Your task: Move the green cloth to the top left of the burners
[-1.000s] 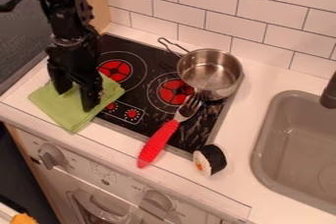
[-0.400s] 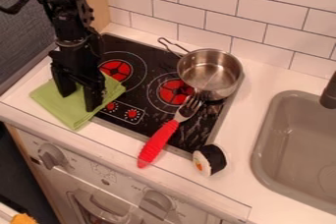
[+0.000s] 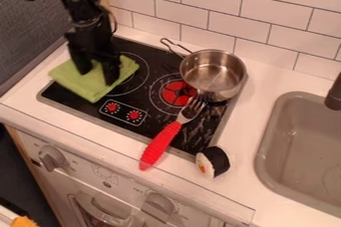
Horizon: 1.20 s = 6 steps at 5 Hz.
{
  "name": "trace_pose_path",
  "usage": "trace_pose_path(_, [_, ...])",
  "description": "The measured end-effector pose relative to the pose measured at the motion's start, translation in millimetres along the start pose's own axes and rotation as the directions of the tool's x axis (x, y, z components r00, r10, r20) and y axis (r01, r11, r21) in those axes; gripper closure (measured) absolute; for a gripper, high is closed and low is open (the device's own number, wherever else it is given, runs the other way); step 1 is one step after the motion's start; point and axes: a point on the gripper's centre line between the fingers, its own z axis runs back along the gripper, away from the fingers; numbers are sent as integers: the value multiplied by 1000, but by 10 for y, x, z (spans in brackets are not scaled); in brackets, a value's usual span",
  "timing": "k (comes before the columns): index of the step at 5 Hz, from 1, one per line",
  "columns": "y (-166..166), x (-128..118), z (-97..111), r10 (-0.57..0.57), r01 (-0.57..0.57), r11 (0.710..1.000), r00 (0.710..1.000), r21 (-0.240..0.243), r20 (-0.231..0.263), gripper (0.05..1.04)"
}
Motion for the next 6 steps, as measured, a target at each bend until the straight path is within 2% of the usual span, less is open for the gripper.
trace_pose_path(1, [-150, 350, 0, 9, -7, 1000, 999, -28, 41, 82])
trace_pose_path(2, [-380, 589, 24, -27, 28, 999, 999, -42, 42, 82])
trace_pose_path(3, [-401, 624, 32, -13, 14, 999, 1000, -42, 25, 83])
trace_pose_path(4, [-334, 536, 31, 12, -12, 1000, 1000, -28, -22, 84])
trace_pose_path(5, [-193, 507, 232, 61, -61, 998, 998, -21, -7, 83])
trace_pose_path(6, [-181, 542, 488, 56, -57, 998, 998, 4, 25, 83])
